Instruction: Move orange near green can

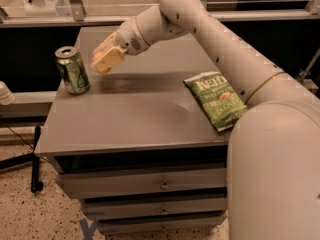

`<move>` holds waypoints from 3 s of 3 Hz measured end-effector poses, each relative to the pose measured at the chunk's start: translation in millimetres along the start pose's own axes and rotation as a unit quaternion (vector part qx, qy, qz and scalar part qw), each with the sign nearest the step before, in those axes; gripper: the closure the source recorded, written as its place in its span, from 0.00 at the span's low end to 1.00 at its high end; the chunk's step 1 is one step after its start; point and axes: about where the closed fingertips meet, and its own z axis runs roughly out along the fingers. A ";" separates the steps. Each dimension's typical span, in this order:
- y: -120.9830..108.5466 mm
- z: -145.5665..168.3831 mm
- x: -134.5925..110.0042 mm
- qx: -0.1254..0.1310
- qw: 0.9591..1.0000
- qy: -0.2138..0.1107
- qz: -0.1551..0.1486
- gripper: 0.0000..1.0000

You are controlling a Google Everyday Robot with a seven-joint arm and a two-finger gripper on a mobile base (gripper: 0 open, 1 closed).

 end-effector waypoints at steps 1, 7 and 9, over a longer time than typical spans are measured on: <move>4.5 15.4 0.5 -0.019 1.000 0.004 -0.004 1.00; 11.8 33.2 10.8 -0.038 0.999 0.024 0.000 0.00; 3.5 -20.7 25.8 0.030 0.999 -0.007 0.027 0.00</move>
Offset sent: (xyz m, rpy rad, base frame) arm -0.0067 0.0260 -0.0254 -0.0638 0.0313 0.0713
